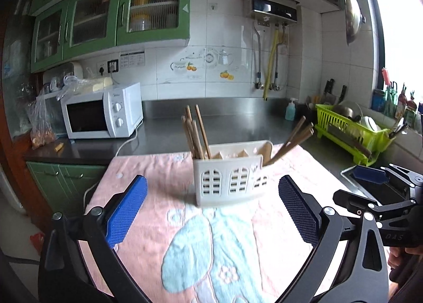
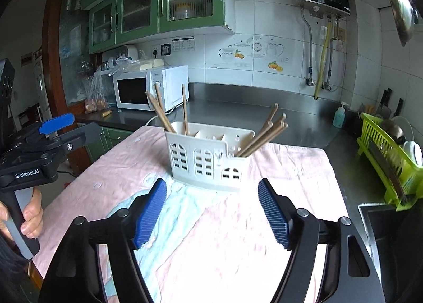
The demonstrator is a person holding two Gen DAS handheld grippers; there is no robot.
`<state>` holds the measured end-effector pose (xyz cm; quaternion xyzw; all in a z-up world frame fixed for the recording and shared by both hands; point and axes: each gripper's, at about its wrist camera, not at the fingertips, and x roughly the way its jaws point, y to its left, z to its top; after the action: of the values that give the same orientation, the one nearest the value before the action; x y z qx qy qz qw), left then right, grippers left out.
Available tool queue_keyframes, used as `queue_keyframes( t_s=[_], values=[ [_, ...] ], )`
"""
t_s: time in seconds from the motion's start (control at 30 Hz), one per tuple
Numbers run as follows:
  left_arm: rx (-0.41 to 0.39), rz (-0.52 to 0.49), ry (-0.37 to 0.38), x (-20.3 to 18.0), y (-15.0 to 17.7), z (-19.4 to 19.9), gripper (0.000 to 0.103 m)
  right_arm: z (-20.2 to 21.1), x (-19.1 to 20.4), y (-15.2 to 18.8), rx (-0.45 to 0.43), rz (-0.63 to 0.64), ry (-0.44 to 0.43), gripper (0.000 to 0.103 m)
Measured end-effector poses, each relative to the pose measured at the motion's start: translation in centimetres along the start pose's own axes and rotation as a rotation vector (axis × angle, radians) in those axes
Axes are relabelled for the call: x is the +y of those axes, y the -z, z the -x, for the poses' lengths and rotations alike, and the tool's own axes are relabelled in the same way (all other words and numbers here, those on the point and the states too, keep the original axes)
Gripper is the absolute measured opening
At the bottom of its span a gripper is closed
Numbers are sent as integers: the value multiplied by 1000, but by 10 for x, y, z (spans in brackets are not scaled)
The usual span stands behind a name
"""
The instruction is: Organize utensils
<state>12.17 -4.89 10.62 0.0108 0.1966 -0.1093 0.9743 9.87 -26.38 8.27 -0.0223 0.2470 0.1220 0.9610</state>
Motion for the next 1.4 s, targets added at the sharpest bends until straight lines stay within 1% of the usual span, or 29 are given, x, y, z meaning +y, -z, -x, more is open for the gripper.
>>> queue_keyframes(
  t_s=[0.1,0.13,0.33,0.4,0.5,0.63,0.73,0.87,1.0,1.4],
  values=[
    [13,-9,-18,0,16,9,98,6,7,17,-5,1,19,83],
    [21,-7,-25,0,22,11,98,8,9,20,-9,1,26,88],
    [59,27,-34,11,49,22,98,20,17,41,-14,-13,29,92],
    [75,34,-44,13,57,24,98,22,20,48,-8,-11,27,93],
    [94,36,-44,15,66,26,98,28,27,55,-14,6,50,94],
    [109,31,-77,16,75,33,98,35,34,65,-29,14,57,94],
    [104,43,-81,16,79,40,98,38,38,72,-30,14,52,95],
    [101,22,-86,9,86,46,98,39,40,79,-22,8,37,95],
    [110,-4,-91,3,91,47,98,37,38,82,-14,-2,43,95],
    [122,-2,-106,12,98,45,98,33,32,88,4,-19,62,95]
  ],
)
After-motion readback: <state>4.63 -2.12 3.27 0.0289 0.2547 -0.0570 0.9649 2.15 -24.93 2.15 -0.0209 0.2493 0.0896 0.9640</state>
